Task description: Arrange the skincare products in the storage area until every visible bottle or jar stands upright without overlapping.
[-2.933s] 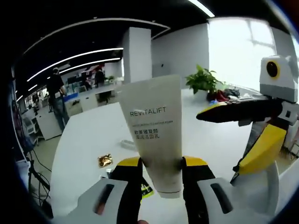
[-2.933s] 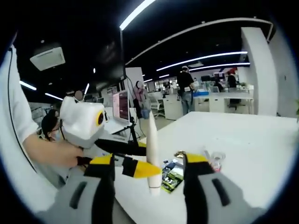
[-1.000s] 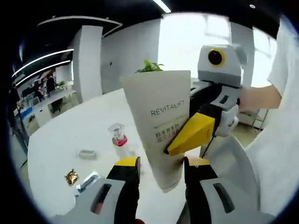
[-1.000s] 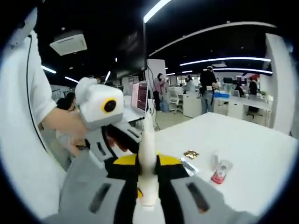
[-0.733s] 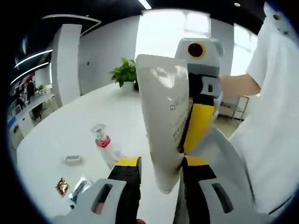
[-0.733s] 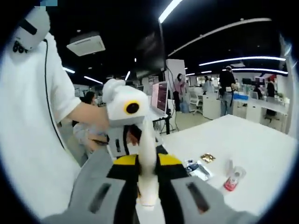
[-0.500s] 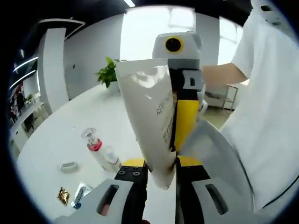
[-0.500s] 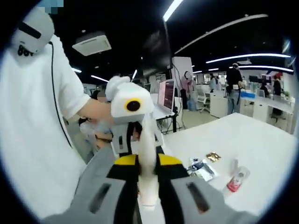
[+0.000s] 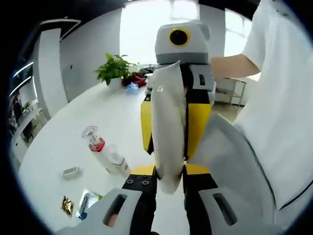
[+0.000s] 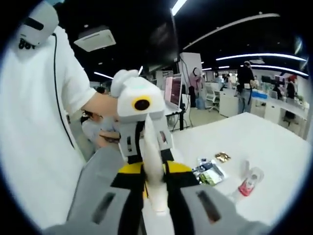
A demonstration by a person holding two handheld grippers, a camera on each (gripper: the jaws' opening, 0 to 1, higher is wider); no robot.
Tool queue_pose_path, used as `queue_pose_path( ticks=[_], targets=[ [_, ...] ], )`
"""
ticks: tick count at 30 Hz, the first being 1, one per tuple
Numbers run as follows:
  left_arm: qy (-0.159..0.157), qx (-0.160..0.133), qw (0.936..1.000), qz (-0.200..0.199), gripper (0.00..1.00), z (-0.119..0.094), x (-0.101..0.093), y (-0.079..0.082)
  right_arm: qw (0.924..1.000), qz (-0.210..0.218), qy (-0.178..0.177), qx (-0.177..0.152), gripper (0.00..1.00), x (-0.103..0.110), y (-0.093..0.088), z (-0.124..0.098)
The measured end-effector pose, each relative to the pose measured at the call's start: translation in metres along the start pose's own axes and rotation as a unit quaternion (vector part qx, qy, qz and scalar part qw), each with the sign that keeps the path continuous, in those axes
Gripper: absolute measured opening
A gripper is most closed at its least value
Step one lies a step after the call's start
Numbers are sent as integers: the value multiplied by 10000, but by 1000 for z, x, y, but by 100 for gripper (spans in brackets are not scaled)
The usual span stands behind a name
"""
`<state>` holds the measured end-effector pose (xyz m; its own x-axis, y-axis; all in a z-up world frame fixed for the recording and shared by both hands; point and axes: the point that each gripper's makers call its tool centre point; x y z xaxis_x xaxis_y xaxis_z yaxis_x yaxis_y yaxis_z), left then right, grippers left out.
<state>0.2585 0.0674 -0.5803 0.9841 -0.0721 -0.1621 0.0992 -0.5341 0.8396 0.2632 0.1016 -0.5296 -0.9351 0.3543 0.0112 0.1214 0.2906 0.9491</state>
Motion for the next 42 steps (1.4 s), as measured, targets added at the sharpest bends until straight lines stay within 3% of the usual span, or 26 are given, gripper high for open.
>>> queue_pose_path(
  ticks=[11,23,33,42],
  targets=[
    [-53,-29,9998,-170,16,20,14,-22,9984,245,-418,279,18,-16,-26,7],
    [-9,149,9997,-193,16,39,25,-54,9947,483,-760,488,25,-20,-52,18],
    [88,251,9996,-80,16,51,34,-76,9890,687,-1184,559,49,-27,-68,19],
    [167,28,9998,-73,16,49,45,-73,9808,951,-1621,518,61,-39,-75,12]
  ],
)
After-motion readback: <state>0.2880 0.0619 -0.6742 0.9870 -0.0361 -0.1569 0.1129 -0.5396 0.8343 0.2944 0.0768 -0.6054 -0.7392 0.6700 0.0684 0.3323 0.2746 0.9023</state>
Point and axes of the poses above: the point that each gripper's makers call its tool centre point, and the gripper's own axes: z roughly forward along the fingers, x roughly to its left, y roughly out of its top, and after that the axes turned 11 degrees about -y, right-handed
